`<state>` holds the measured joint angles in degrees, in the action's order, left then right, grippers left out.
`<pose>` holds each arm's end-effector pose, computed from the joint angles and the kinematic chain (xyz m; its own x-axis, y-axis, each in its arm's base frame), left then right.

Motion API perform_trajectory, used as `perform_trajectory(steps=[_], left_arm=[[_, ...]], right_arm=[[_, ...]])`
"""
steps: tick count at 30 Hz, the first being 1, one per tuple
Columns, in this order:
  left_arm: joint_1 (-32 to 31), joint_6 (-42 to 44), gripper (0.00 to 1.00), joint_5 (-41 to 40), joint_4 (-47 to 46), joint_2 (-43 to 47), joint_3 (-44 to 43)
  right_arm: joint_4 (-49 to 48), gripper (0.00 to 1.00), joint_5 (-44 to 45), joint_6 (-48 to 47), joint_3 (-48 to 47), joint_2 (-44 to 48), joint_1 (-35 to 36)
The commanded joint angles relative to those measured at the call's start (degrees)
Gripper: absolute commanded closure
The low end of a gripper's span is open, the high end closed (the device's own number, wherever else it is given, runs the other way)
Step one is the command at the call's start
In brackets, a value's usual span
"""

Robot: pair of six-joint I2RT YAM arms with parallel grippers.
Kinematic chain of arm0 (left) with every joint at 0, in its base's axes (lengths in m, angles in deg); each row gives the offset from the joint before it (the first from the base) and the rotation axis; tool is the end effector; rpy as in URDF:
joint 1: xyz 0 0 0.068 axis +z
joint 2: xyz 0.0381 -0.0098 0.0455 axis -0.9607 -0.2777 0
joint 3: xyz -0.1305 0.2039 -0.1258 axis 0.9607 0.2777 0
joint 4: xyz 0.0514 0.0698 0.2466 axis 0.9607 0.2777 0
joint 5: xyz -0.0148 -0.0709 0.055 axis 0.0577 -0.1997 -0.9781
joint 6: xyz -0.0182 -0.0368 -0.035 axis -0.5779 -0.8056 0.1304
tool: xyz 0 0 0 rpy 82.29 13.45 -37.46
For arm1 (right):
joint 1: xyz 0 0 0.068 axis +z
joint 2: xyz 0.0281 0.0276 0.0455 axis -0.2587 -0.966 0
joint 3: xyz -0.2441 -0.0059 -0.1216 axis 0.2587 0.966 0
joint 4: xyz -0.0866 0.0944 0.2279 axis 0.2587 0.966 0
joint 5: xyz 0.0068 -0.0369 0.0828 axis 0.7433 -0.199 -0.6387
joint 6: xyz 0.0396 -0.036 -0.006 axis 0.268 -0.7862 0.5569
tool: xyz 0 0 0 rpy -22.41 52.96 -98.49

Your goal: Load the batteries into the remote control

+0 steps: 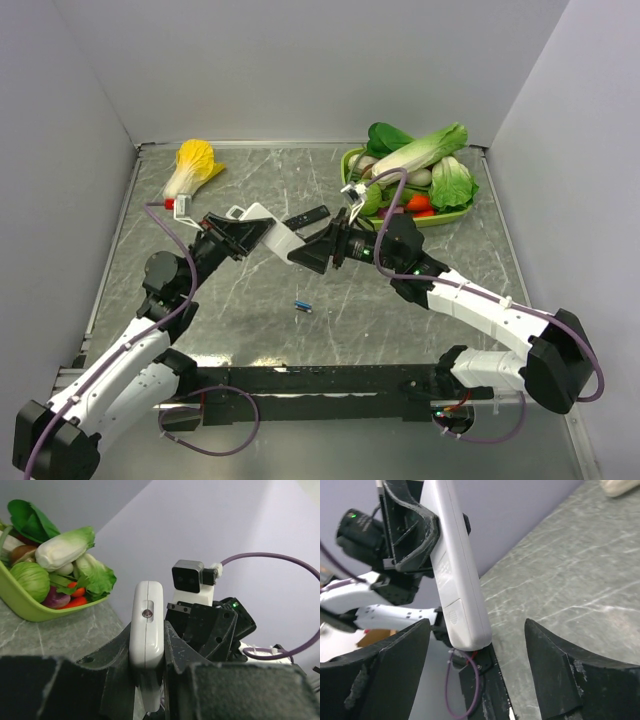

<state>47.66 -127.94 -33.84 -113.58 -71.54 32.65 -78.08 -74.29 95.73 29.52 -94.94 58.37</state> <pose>0.1566 -0.0889 0.3239 -0.4267 -0.7198 -0.5476 0.6118 0.2161 -0.7609 0.1856 0.2003 0.3247 -0.5785 0.2133 -0.7873 -0.7684 0.1812 0.6138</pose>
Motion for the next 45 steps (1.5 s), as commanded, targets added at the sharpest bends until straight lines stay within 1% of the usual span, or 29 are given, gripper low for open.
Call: perform_trajectory(steps=[1,5,8,13,14,17,27,35,40,45], left_arm=[[0.11,1.32,0.99,-3.87,-0.09,0.03,0.24],[0.20,0.18,0.99,-4.23,-2.29,-0.94,0.33],[0.20,0.87,0.99,-3.70,-0.54,-1.56,-1.08],[0.20,-1.23,0.99,-7.21,-0.72,-0.68,1.91],[0.20,-0.97,0.99,-7.39,-0.63,-0.50,2.00],[0.20,-0.97,0.99,-7.83,-0.54,-0.68,2.26],[0.20,-2.28,0.99,-7.83,-2.64,-1.91,2.70],[0.11,-2.46,0.99,-7.92,-2.73,-0.77,3.23],[0.11,-2.90,0.99,-7.92,-3.79,-0.06,4.11],[0.11,-1.68,0.99,-8.00,-2.30,0.64,3.32]], right_arm=[[3.03,0.12,7.35,0.31,-1.39,1.76,1.45],[4.44,0.07,12.45,2.24,0.19,2.46,1.98],[1.72,0.06,15.35,3.30,3.09,4.04,1.98],[4.70,0.06,15.98,1.98,2.22,5.02,1.98],[5.66,0.06,16.06,2.42,2.21,4.75,1.98],[2.95,0.09,16.15,4.26,3.35,4.14,2.33],[3.21,0.14,17.29,4.53,0.10,0.80,4.70],[3.82,0.18,21.42,6.46,0.19,1.06,5.75],[4.61,0.20,22.57,7.87,-0.69,0.97,6.02],[3.82,0.22,23.27,9.19,-0.25,0.71,6.11]])
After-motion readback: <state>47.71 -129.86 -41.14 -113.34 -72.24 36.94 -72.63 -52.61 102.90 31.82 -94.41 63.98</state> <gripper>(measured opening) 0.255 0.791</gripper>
